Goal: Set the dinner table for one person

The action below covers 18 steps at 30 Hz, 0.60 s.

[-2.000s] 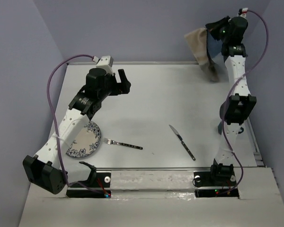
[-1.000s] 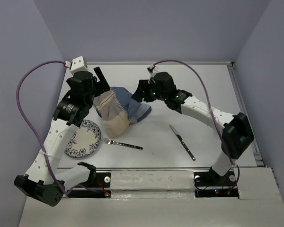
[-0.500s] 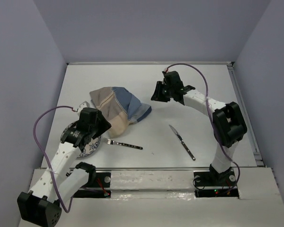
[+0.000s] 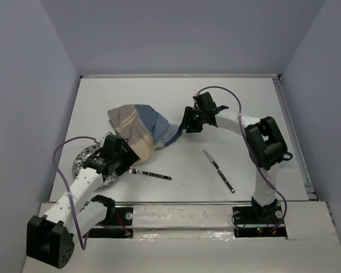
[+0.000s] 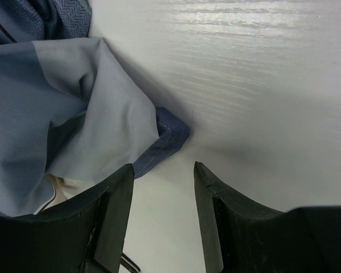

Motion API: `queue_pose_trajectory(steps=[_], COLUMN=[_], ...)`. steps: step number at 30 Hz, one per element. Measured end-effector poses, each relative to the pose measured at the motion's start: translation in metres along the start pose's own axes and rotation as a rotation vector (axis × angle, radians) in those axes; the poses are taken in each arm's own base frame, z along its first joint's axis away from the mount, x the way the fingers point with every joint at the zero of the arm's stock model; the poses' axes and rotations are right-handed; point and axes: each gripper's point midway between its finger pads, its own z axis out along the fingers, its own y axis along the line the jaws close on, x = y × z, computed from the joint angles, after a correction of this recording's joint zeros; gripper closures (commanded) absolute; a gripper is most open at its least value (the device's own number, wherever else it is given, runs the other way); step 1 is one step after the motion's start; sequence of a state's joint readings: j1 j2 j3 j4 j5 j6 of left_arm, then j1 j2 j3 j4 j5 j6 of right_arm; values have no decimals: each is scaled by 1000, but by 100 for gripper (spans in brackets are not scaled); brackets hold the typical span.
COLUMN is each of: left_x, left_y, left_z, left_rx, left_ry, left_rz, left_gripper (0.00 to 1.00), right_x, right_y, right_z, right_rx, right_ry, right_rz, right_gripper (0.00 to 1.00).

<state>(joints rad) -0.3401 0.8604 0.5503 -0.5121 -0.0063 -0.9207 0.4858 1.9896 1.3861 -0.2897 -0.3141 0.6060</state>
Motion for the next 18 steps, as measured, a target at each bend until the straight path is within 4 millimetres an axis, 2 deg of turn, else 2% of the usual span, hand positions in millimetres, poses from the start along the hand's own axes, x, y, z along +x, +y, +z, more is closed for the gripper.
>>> queue_pose_trajectory(steps=[7, 15, 18], left_x=[6, 25, 32], left_y=[-13, -6, -11], left_z=[17, 27, 28], left_rx=[32, 31, 38], left_ry=[50, 106, 122], left_rz=[-42, -107, -97], left_gripper=[28, 23, 22], right_x=[14, 22, 24], right_y=[-2, 12, 15], right_z=[1, 4, 7], right_rx=[-24, -120, -151], right_ry=[40, 90, 104], right_rz=[10, 0, -9], right_gripper=[46, 45, 44])
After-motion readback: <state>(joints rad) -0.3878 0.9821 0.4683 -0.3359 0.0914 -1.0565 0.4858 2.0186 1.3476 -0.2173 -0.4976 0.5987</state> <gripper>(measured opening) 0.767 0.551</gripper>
